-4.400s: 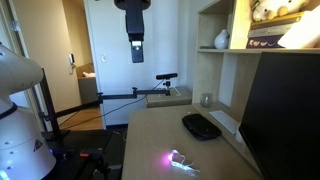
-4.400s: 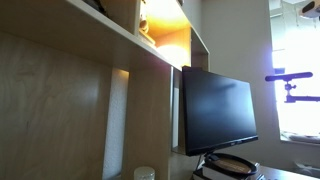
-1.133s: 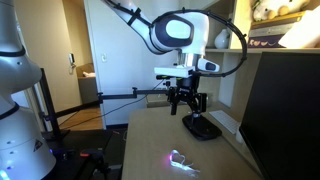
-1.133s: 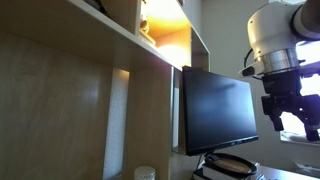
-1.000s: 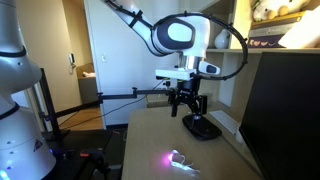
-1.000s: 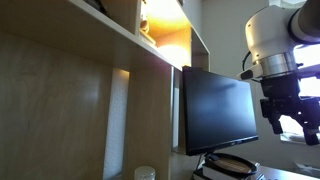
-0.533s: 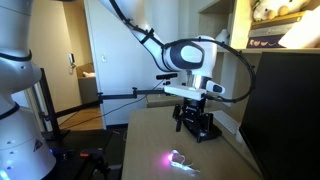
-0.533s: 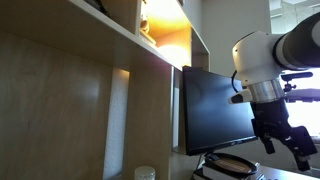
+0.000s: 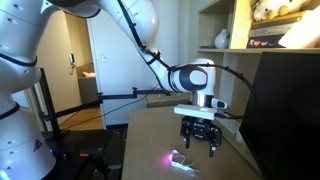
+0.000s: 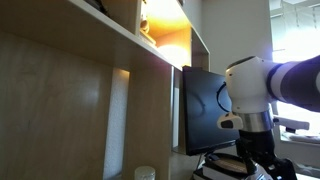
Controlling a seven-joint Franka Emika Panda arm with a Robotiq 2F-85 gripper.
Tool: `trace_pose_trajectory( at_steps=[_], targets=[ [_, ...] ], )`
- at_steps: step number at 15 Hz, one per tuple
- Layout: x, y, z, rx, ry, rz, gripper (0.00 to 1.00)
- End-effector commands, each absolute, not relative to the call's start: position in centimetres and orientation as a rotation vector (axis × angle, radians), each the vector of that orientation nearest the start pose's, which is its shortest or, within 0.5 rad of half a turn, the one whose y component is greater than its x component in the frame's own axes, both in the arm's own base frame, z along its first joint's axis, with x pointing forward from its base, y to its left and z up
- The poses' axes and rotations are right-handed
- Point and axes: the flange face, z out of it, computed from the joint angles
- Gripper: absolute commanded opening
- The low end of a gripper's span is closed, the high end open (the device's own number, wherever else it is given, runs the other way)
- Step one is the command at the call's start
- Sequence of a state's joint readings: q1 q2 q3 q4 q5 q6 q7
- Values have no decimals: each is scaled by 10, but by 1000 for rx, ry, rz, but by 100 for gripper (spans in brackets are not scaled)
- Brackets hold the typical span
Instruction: Put the white object on the middle shelf
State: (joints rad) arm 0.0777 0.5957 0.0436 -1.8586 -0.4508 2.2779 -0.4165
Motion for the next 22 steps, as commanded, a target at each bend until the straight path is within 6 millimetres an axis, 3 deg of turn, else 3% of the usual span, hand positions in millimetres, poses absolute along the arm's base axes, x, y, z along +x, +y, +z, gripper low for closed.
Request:
trace_pose_trajectory(
  at_steps=[1, 8, 15, 22],
  targets=[
    [627, 78, 168, -3002, -1624, 317, 100],
    [610, 96, 149, -2889, -1757, 422, 100],
    [601, 104, 130, -2856, -1755, 596, 100],
    [604, 120, 106, -2829, -1818, 726, 100]
  ],
)
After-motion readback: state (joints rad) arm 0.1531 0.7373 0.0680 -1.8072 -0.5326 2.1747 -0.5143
